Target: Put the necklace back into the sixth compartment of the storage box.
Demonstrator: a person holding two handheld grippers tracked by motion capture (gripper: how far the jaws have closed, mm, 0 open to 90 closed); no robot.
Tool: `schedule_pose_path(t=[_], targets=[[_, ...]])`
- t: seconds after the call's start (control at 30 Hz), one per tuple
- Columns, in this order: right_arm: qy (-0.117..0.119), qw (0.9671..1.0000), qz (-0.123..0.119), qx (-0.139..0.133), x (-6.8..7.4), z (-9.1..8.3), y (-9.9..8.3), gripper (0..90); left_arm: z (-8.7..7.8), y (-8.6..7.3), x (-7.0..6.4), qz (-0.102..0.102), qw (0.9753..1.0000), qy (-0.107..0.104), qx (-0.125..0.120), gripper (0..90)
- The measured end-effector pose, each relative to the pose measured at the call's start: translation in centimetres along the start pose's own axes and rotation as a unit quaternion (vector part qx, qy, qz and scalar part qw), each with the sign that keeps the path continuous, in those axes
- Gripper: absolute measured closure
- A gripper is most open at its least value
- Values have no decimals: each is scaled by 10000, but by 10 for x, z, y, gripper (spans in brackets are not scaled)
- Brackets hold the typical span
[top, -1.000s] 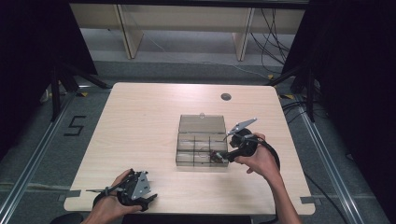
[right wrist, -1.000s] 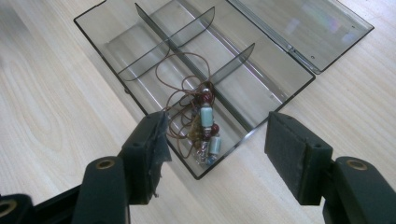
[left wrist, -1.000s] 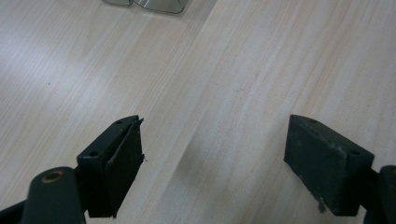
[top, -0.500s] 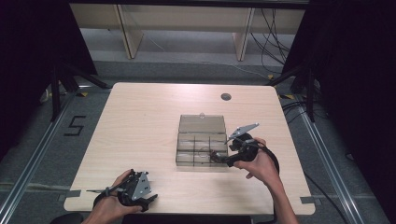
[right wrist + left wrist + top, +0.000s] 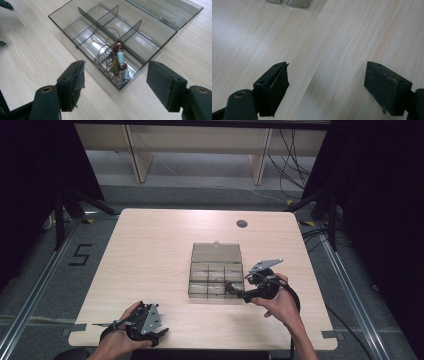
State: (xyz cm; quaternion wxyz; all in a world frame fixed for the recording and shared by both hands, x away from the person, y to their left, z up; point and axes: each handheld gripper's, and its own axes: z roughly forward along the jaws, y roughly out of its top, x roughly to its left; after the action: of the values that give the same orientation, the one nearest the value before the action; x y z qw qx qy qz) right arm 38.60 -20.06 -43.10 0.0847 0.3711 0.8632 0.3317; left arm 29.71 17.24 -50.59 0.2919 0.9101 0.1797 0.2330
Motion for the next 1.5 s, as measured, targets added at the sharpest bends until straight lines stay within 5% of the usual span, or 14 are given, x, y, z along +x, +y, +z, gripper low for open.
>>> schedule_pose_path(t=[0.17, 0.23, 0.57, 0.93, 1.13, 1.43, 1.5], targets=[[-33, 9999, 66, -100, 1, 0, -6, 313, 0, 0, 0, -26, 10000, -4, -39, 190], [-32, 9999, -114, -94, -1, 0, -7, 312, 0, 0, 1, -31, 10000, -6, -40, 190], [-24, 9998, 140, -156, 5, -2, -13, 289, -1, 0, 1, -14, 10000, 13, -27, 190], [-121, 9996, 5, -236, 6, 1, -21, 237, -2, 0, 2, -4, 10000, 38, -19, 190], [-83, 9997, 171, -152, 7, -2, -24, 218, -3, 1, 2, -28, 10000, 34, -17, 190], [-165, 9996, 102, -201, 5, -1, -30, 202, -3, 1, 2, -11, 10000, 41, 7, 190], [-141, 9992, 255, -282, 7, 1, -32, 201, -3, 1, 2, -12, 10000, 42, 10, 190]])
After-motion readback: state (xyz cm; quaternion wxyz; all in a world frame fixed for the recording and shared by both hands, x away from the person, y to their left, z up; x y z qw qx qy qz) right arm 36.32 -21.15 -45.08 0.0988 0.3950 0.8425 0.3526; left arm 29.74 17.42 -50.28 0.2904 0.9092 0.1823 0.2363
